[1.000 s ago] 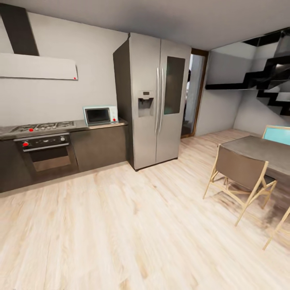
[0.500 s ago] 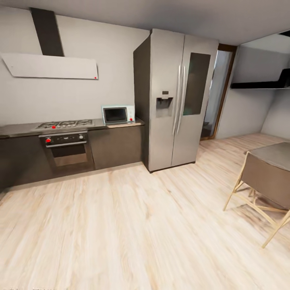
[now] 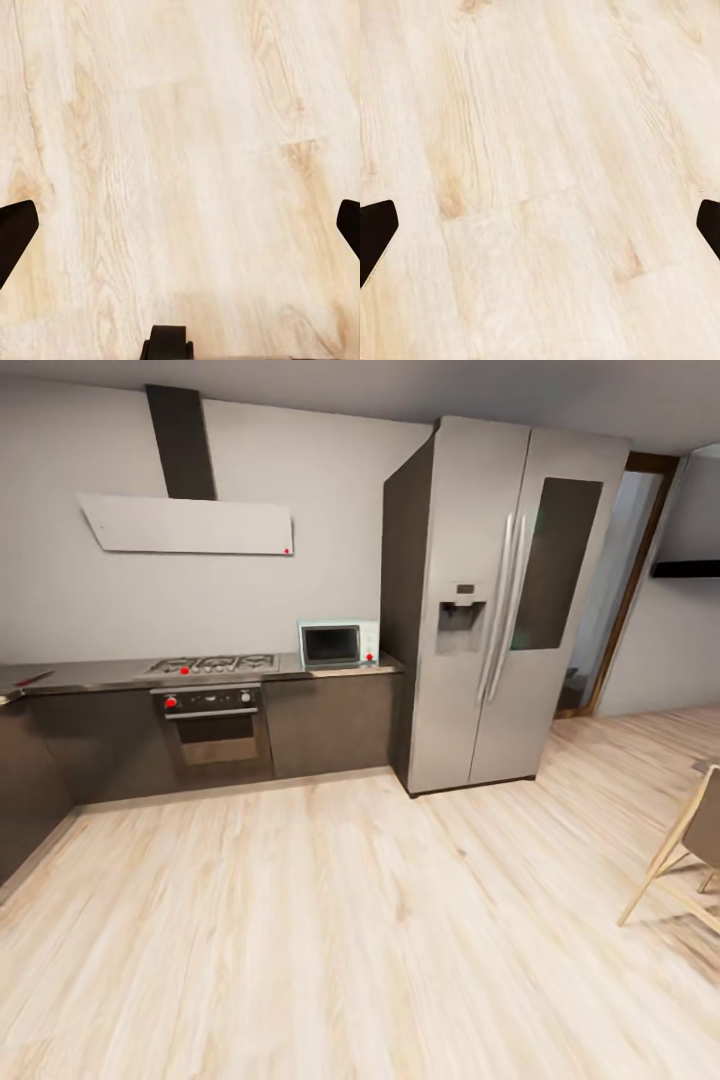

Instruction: In the kitchen, take the Vidalia onion out of the sink, dice it on the chopping board with the paring knife, put the diced onion into the bowl on the countertop, then place both the paring knife and the chopping board into the sink.

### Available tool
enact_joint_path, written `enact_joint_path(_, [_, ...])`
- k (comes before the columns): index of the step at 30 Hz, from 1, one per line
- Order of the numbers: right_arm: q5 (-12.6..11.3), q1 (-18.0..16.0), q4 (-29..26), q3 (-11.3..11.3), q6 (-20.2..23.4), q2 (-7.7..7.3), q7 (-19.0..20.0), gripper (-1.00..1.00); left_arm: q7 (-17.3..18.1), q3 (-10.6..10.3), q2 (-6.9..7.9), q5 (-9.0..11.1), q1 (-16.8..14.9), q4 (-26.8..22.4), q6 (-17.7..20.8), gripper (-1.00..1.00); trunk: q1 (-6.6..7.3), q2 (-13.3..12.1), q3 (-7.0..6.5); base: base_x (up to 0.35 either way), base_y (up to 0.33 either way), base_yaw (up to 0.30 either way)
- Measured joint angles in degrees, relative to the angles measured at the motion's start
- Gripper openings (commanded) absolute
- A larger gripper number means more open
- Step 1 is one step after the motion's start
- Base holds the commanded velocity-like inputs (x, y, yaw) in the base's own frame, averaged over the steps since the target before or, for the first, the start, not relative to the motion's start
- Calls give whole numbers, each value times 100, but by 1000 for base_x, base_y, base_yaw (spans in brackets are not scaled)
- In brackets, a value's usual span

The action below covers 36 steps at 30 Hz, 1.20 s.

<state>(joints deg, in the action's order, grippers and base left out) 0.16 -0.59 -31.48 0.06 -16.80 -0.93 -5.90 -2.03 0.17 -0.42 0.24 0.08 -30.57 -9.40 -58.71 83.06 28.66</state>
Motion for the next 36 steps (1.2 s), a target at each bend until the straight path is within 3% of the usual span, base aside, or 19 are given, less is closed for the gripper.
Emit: enact_joint_path(36, [0,0,10,-1,0,5,1,100,1,0,0,-7,0,-3,0,100,-1,0,71,155,-134,269])
